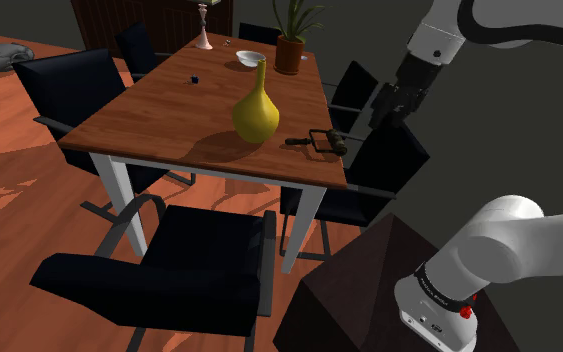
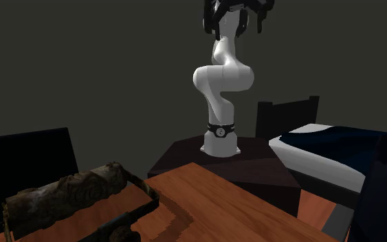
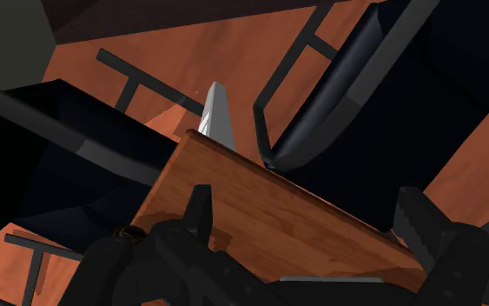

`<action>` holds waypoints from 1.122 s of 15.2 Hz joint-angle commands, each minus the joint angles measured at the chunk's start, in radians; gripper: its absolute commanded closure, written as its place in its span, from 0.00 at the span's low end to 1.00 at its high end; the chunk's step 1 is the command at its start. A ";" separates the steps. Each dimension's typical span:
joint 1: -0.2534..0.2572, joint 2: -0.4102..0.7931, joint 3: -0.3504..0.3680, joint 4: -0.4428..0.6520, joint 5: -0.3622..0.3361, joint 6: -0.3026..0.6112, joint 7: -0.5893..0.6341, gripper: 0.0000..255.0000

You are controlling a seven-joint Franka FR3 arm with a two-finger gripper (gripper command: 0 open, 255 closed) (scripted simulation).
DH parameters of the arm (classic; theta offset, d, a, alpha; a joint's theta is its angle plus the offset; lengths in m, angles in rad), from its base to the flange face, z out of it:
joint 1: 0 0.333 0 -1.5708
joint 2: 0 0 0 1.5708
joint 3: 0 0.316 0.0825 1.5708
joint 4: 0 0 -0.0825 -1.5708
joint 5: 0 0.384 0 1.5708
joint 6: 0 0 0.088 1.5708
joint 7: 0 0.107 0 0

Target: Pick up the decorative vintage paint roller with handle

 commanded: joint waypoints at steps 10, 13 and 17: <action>-0.041 0.313 -0.028 0.047 -0.017 0.239 -0.006 0.00; -0.052 0.425 -0.039 0.085 -0.019 0.304 -0.007 0.00; -0.067 0.578 -0.054 0.153 -0.019 0.376 -0.008 0.00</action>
